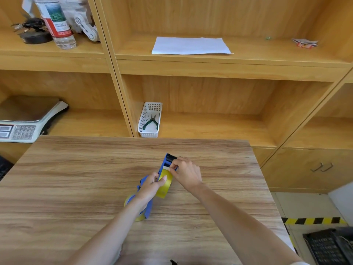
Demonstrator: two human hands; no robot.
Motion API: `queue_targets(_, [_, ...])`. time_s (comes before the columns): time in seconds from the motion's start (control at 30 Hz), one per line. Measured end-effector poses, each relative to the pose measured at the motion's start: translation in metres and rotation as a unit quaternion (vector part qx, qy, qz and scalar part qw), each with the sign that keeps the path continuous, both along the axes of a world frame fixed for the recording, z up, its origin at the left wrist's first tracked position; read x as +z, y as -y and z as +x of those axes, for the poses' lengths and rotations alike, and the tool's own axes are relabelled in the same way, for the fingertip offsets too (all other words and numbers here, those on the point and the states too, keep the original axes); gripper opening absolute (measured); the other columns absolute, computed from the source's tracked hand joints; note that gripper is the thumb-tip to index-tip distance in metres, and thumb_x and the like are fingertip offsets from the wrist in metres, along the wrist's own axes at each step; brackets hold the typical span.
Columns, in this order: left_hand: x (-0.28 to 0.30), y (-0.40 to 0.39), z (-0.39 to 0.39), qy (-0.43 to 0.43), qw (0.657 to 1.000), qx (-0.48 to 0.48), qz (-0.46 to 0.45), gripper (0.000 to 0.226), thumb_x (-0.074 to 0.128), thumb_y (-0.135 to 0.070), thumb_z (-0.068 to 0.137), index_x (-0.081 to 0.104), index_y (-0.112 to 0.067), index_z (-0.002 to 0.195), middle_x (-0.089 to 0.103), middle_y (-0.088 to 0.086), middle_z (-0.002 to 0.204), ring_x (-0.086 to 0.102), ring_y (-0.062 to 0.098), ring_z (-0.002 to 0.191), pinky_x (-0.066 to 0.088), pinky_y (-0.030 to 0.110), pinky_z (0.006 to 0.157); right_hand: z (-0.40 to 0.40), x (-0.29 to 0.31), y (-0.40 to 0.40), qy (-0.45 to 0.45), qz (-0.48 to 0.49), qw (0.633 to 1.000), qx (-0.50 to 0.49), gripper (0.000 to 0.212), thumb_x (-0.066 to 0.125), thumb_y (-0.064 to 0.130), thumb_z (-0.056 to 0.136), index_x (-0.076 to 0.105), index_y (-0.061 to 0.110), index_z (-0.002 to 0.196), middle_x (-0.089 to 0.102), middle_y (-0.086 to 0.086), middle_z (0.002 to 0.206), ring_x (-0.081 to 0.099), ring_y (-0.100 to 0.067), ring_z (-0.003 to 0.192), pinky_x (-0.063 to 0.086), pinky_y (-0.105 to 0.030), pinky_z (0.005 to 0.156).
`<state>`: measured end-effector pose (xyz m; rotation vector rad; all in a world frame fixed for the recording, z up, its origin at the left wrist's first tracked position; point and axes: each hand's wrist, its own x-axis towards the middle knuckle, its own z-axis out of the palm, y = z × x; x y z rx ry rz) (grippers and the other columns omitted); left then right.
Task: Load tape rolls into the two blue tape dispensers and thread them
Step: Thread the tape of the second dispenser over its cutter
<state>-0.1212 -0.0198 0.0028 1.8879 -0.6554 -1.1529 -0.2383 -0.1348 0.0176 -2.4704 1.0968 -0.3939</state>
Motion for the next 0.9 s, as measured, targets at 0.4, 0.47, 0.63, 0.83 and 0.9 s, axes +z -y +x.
queue_targets(0.4, [0.006,-0.002,-0.015,0.005,0.992,0.104,-0.068,0.056,0.079,-0.053,0.071,0.037,-0.016,0.068,0.037,-0.002,0.06,0.037,0.019,0.061,0.031,0.033,0.06,0.009,-0.006,0.003,0.083,0.324,0.928,-0.162,0.017,0.08,0.041,0.073,0.08,0.024,0.075,0.073,0.008,0.081,0.065,-0.008,0.083,0.054,-0.032,0.071])
queue_targets(0.47, [0.003,-0.004,-0.015,-0.003,0.99,0.122,-0.068,0.053,0.081,-0.057,0.065,0.05,-0.014,0.07,0.063,0.008,0.071,0.06,0.031,0.073,0.047,0.041,0.07,0.011,-0.006,0.005,0.074,0.352,0.916,-0.175,0.018,0.082,0.038,0.071,0.08,0.021,0.077,0.075,0.004,0.083,0.067,-0.01,0.085,0.055,-0.03,0.076])
queue_targets(0.63, [0.002,-0.003,-0.016,-0.031,0.989,0.121,-0.073,0.093,0.083,-0.047,0.074,0.041,0.0,0.143,0.046,0.013,0.15,0.045,0.028,0.137,0.038,0.037,0.109,0.013,-0.007,0.01,0.05,0.369,0.911,-0.176,0.012,0.078,0.027,0.073,0.08,0.017,0.081,0.076,-0.001,0.091,0.069,-0.015,0.093,0.056,-0.033,0.086])
queue_targets(0.83, [-0.011,-0.004,-0.002,-0.043,0.991,0.094,-0.089,0.121,0.073,-0.086,0.049,0.047,-0.004,0.134,0.054,0.022,0.14,0.051,0.039,0.13,0.041,0.057,0.108,0.012,-0.008,0.004,0.034,0.213,0.967,-0.135,0.006,0.074,0.029,0.081,0.077,0.028,0.075,0.052,0.007,0.103,0.054,-0.018,0.109,0.046,-0.031,0.072])
queue_targets(0.9, [0.0,-0.006,-0.005,-0.052,0.991,0.079,-0.096,0.113,0.072,-0.083,0.055,0.047,-0.008,0.136,0.051,0.019,0.144,0.048,0.037,0.133,0.038,0.057,0.111,0.012,-0.008,0.006,0.034,0.199,0.971,-0.127,0.006,0.074,0.028,0.081,0.077,0.028,0.076,0.052,0.003,0.115,0.054,-0.018,0.111,0.047,-0.03,0.073])
